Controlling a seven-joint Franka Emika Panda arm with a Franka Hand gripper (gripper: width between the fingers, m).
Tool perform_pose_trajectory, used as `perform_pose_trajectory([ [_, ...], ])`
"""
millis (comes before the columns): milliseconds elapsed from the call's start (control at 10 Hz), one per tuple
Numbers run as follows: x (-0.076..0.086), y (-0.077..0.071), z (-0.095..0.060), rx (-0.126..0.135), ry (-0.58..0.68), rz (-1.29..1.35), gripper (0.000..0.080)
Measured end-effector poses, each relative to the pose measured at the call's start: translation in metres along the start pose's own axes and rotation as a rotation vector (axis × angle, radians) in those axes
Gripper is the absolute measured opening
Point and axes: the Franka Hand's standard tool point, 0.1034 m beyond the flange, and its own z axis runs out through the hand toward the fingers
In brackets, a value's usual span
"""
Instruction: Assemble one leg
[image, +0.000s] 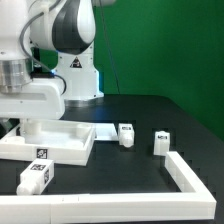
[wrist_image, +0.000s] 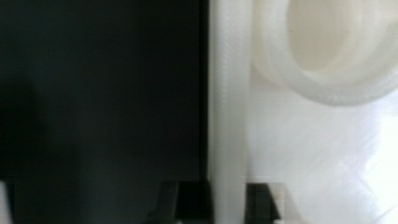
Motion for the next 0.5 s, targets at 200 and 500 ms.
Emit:
perform_pose_trajectory([
  [200, 0.018, -0.036, -0.039, 0.059, -0.04, 0.006, 0.0053],
  [500, 0.066, -0.084, -0.089, 0.076, -0.019, 0.016, 0.0054],
])
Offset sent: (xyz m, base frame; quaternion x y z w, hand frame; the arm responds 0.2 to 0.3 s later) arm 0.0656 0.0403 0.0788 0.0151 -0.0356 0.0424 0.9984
